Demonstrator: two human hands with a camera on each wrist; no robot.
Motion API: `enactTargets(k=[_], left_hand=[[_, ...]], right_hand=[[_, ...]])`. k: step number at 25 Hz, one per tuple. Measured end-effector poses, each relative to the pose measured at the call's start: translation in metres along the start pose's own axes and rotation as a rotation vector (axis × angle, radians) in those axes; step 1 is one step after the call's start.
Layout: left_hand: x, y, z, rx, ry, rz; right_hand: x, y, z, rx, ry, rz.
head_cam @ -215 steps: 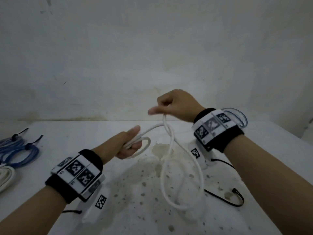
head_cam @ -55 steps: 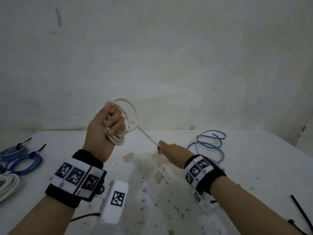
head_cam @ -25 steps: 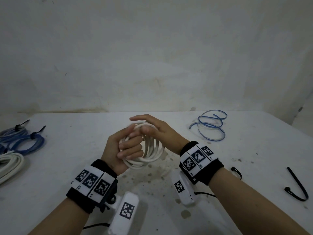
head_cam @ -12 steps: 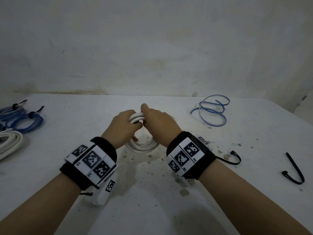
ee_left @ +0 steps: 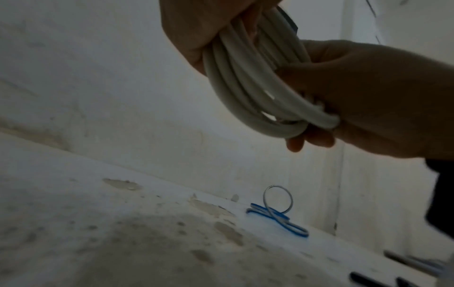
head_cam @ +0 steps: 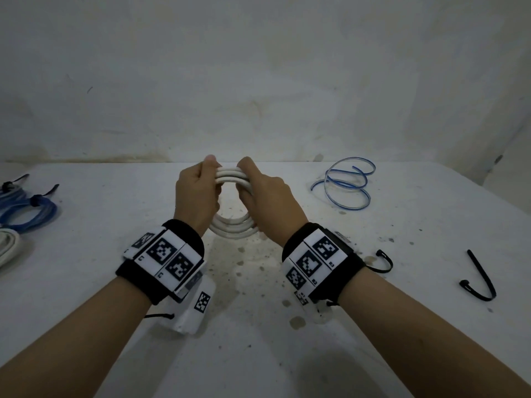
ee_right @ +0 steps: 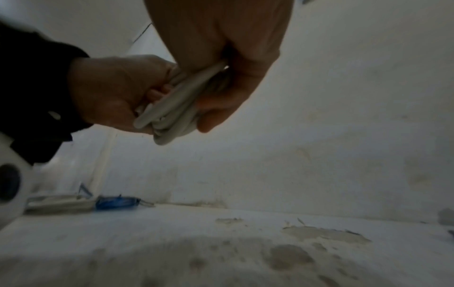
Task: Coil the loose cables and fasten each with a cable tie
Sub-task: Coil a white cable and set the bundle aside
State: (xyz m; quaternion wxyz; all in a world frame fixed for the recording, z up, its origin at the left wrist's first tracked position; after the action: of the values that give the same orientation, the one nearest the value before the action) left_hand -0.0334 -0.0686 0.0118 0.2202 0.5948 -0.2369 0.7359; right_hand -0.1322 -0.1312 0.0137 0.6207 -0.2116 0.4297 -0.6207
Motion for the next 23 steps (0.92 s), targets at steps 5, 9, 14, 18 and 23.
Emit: enactTargets(k=[5, 9, 14, 18, 23], left_hand=[[0.009, 0.019, -0.005, -0.061, 0.079, 0.106], [0.008, 0.028, -0.001, -0.048, 0.167, 0.191], [0.013, 0.055, -0.002, -0.047, 0.273, 0.254], [0.013, 0.079, -0.014, -0.097, 0.347, 0.322], [0.003, 0.084, -0.011, -0.081, 0.323, 0.353]], right_hand=[[0.007, -0.020, -0.005, -0.084, 0.067, -0.229], [0.048, -0.066, -0.033, -0.487, 0.293, 0.184], [0.109, -0.086, -0.087, -1.104, 0.505, -0.285], [0.127, -0.073, -0.099, -1.033, 0.527, -0.241], [0.092, -0.098, -0.082, -0.426, 0.448, 0.257]])
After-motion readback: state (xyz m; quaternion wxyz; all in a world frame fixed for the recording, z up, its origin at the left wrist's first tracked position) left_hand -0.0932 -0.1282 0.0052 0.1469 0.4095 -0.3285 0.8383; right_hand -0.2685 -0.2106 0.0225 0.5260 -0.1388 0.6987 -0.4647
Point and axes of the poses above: each hand's wrist, its own z-axis towards the middle knuckle, its own y-axis out of the palm, x = y × z, the point moved 1 cm from there along z, towards the middle knuckle, and after that the axes turned 11 degrees about -y, right-handed, at the moved point
